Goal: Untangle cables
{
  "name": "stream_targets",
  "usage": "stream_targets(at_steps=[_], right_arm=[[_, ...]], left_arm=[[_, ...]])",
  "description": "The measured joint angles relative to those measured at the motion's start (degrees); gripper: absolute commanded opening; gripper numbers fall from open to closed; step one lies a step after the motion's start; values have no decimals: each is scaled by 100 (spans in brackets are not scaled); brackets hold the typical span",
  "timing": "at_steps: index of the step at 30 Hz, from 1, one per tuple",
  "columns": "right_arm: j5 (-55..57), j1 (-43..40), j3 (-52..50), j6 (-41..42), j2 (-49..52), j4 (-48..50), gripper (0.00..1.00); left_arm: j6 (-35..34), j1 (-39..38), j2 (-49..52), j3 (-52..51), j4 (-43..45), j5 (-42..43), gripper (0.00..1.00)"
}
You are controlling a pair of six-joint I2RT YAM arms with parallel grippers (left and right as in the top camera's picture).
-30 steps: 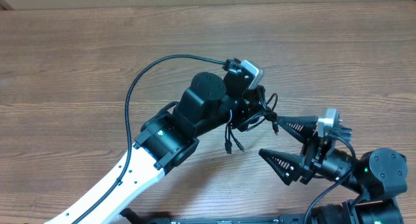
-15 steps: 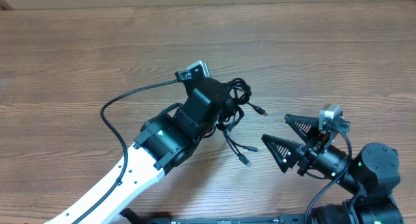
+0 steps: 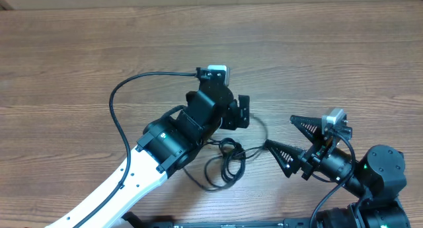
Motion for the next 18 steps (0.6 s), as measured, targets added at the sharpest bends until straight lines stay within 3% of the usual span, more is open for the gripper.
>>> stream_targets(at_steps=[7, 16, 18], right_arm=[[260, 0, 0, 197, 0, -140, 100], [2208, 0, 0, 2015, 0, -664, 100], [2341, 0, 0, 2181, 0, -671, 100]], left_arm=[[299, 0, 0, 9, -769, -195, 100], [334, 0, 162, 26, -1952, 31, 100], [334, 0, 439, 35, -1996, 55, 93]])
